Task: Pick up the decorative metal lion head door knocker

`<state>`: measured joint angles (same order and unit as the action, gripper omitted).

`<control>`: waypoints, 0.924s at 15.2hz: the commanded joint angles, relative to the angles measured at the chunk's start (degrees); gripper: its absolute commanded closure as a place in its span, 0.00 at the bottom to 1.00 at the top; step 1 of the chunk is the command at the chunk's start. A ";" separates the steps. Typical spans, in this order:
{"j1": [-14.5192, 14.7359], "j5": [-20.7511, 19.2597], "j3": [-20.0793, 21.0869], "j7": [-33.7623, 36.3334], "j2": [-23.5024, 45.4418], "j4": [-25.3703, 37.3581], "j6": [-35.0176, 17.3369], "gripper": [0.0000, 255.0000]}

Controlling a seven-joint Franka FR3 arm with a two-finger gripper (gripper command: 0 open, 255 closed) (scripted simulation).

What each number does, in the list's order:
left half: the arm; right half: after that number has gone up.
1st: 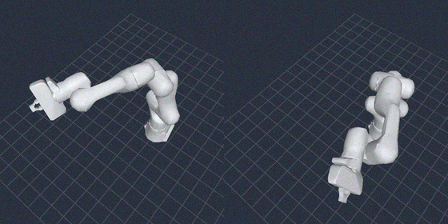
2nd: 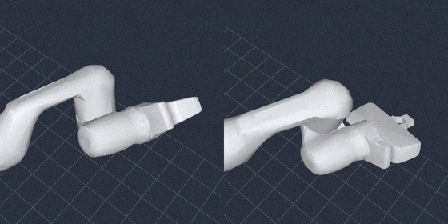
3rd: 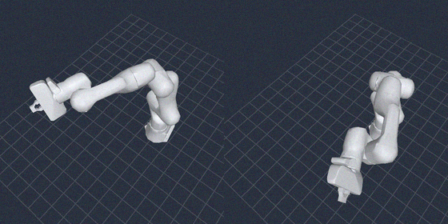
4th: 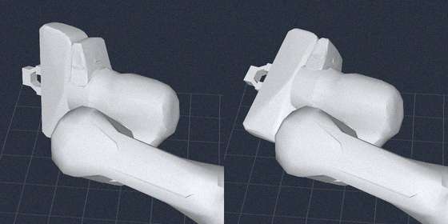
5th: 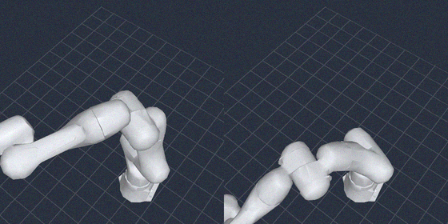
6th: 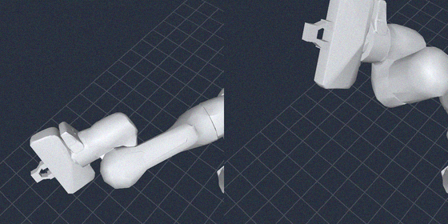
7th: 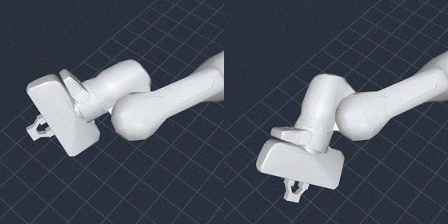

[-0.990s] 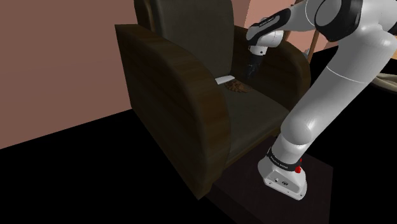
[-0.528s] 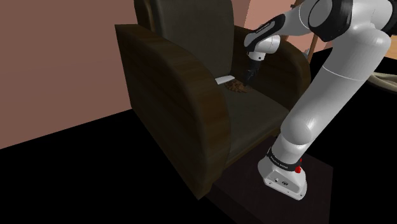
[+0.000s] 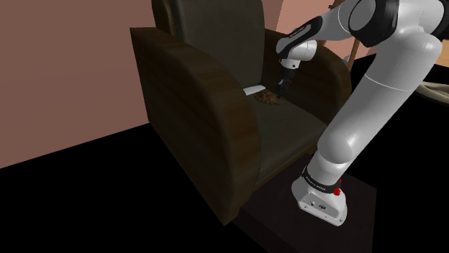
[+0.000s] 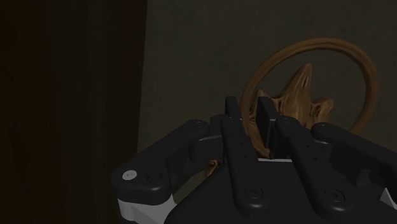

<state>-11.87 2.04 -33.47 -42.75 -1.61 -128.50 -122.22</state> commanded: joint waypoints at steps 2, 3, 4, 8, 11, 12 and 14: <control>0.02 0.15 0.01 -0.09 0.23 0.21 0.05 1.00; 0.03 -0.17 0.04 0.18 -0.25 0.57 0.80 1.00; 0.04 -0.46 0.08 0.42 -0.70 0.96 1.56 1.00; 0.07 -1.51 0.27 1.33 -2.39 2.61 4.60 1.00; 0.09 -2.15 0.45 1.91 -3.49 3.97 6.89 1.00; 0.09 -2.34 0.51 2.08 -3.83 4.45 7.66 1.00; 0.10 -2.68 0.64 2.41 -4.47 5.45 9.19 1.00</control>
<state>-11.77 -0.41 -32.90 -40.55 -5.64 -123.54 -113.87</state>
